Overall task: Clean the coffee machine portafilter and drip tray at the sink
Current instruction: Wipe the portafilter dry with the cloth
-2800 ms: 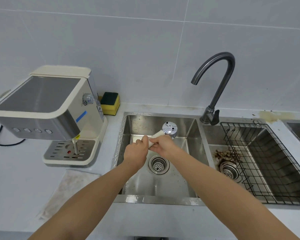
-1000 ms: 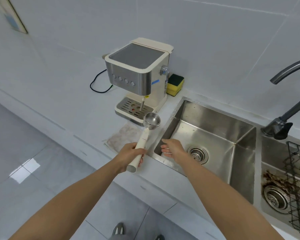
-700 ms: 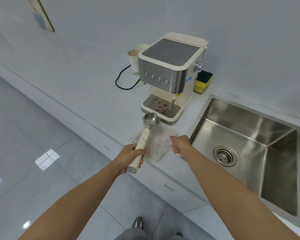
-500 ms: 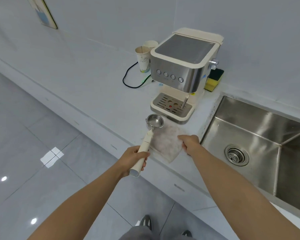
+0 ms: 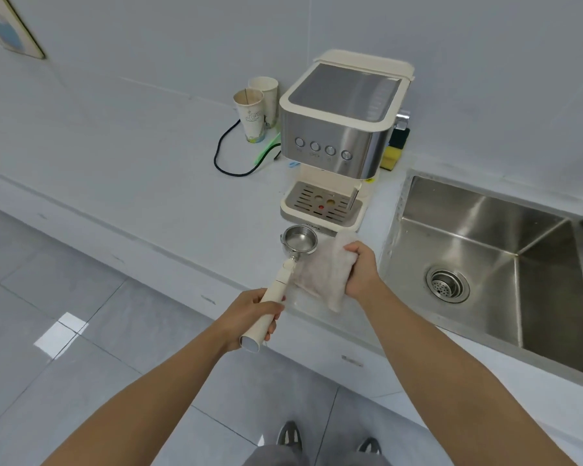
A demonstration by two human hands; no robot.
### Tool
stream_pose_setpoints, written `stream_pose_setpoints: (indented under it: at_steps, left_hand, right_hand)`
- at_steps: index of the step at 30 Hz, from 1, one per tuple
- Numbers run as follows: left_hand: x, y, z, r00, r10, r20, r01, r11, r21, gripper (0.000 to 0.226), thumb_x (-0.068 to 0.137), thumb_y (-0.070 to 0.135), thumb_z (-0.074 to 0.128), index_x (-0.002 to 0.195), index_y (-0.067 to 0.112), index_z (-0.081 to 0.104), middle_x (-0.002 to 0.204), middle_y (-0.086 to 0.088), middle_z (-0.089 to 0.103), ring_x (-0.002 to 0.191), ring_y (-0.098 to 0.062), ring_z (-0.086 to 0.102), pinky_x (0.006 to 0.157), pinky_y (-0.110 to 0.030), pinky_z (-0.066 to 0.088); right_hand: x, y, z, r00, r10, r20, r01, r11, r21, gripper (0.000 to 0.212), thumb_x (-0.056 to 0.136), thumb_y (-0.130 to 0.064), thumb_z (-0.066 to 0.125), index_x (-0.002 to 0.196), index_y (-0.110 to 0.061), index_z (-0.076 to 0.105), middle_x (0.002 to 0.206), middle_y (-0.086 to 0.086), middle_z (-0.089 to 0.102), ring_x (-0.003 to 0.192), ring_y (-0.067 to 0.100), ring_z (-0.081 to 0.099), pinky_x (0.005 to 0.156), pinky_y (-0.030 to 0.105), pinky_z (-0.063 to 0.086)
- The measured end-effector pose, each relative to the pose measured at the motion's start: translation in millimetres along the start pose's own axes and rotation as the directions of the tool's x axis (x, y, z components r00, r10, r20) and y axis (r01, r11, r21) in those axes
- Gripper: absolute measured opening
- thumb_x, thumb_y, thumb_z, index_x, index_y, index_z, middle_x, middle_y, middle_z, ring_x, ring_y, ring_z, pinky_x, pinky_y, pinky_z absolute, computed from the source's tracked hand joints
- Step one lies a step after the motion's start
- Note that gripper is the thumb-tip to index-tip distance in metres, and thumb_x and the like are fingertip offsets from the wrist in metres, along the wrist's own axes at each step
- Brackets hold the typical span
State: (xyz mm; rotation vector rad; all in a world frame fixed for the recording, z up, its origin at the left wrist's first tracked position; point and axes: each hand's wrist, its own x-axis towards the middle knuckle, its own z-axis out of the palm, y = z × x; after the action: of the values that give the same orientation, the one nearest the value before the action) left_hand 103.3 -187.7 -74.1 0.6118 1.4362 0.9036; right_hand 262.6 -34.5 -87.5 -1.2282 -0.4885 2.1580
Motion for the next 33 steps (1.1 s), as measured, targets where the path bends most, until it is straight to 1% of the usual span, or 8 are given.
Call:
stream_pose_setpoints:
  at_steps: [6, 12, 19, 22, 25, 27, 31, 33]
  left_hand:
    - [-5.4, 12.3, 12.4, 0.984, 0.021, 0.174, -0.010, 0.998, -0.065, 0.028, 0.093, 0.032, 0.050, 0.099, 0.007, 0.060, 0.057, 0.000, 0.054, 0.039, -0.013, 0.047, 0.040, -0.021, 0.041]
    - [-9.5, 12.7, 27.7, 0.956, 0.016, 0.292, 0.028, 0.989, -0.148, 0.034, 0.089, 0.039, 0.051, 0.099, 0.008, 0.061, 0.059, 0.000, 0.054, 0.037, -0.011, 0.046, 0.039, -0.018, 0.039]
    - [-7.3, 16.1, 38.7, 0.976, 0.006, 0.220, 0.016, 0.995, -0.099, 0.030, 0.093, 0.034, 0.050, 0.097, 0.006, 0.060, 0.058, -0.001, 0.055, 0.037, -0.011, 0.046, 0.039, -0.019, 0.039]
    - [-3.0, 18.4, 41.0, 0.996, 0.024, 0.089, -0.018, 0.998, -0.061, 0.025, 0.092, 0.030, 0.054, 0.093, 0.006, 0.058, 0.057, -0.002, 0.055, 0.038, -0.013, 0.048, 0.039, -0.020, 0.041]
    - [0.7, 18.5, 37.1, 0.997, 0.052, -0.052, -0.055, 0.997, -0.047, 0.023, 0.091, 0.028, 0.055, 0.091, 0.005, 0.057, 0.060, -0.005, 0.054, 0.037, -0.014, 0.049, 0.038, -0.021, 0.042]
    - [3.1, 20.6, 34.8, 0.993, 0.078, -0.089, -0.080, 0.997, -0.017, 0.023, 0.091, 0.027, 0.056, 0.092, 0.004, 0.055, 0.062, -0.007, 0.054, 0.036, -0.014, 0.050, 0.038, -0.022, 0.042]
    - [6.3, 27.0, 44.9, 0.990, 0.129, -0.058, -0.124, 0.989, 0.075, 0.021, 0.091, 0.026, 0.056, 0.086, 0.006, 0.053, 0.062, -0.006, 0.055, 0.038, -0.015, 0.051, 0.039, -0.023, 0.044]
    - [6.8, 26.4, 52.1, 0.989, 0.143, -0.036, -0.139, 0.986, 0.096, 0.021, 0.091, 0.025, 0.056, 0.081, 0.008, 0.051, 0.062, -0.007, 0.054, 0.038, -0.015, 0.051, 0.040, -0.024, 0.044]
  right_hand:
    - [-11.6, -2.2, 16.0, 0.978, -0.106, 0.177, 0.066, 0.974, 0.216, 0.049, 0.090, -0.046, 0.034, 0.105, -0.007, 0.061, 0.093, 0.013, 0.068, 0.093, 0.026, 0.059, 0.095, 0.036, 0.041]
    - [-15.1, -12.4, 18.1, 0.954, -0.132, 0.270, 0.090, 0.982, 0.164, 0.078, 0.087, -0.068, 0.020, 0.106, -0.006, 0.063, 0.100, 0.015, 0.065, 0.096, 0.024, 0.058, 0.096, 0.035, 0.039]
    - [-15.8, -25.2, 15.2, 0.994, -0.057, 0.094, 0.053, 0.997, 0.048, 0.056, 0.092, -0.055, 0.033, 0.109, -0.007, 0.056, 0.096, 0.013, 0.061, 0.091, 0.023, 0.057, 0.096, 0.035, 0.041]
    - [-22.0, -33.8, 11.8, 0.983, -0.110, 0.150, 0.109, 0.994, 0.014, 0.045, 0.094, -0.046, 0.031, 0.102, -0.009, 0.057, 0.089, 0.009, 0.067, 0.085, 0.021, 0.059, 0.097, 0.035, 0.042]
    - [-26.3, -45.3, 6.7, 0.975, -0.220, 0.019, 0.219, 0.955, -0.202, 0.057, 0.094, -0.047, 0.034, 0.130, -0.004, 0.047, 0.130, 0.018, 0.055, 0.115, 0.034, 0.054, 0.104, 0.044, 0.037]
    - [-30.5, -50.6, 5.4, 0.966, -0.256, 0.040, 0.258, 0.931, -0.258, 0.058, 0.094, -0.047, 0.034, 0.130, -0.004, 0.048, 0.136, 0.019, 0.050, 0.118, 0.031, 0.052, 0.095, 0.039, 0.042]
    - [-37.4, -49.1, 12.4, 0.963, -0.218, 0.159, 0.262, 0.898, -0.353, 0.048, 0.096, -0.048, 0.027, 0.120, -0.021, 0.059, 0.114, -0.003, 0.058, 0.100, 0.011, 0.053, 0.078, 0.025, 0.044]
    - [-42.0, -47.4, 17.8, 0.963, -0.240, 0.123, 0.270, 0.852, -0.449, 0.031, 0.093, -0.043, 0.040, 0.099, -0.029, 0.067, 0.103, -0.008, 0.062, 0.095, 0.008, 0.056, 0.075, 0.026, 0.047]
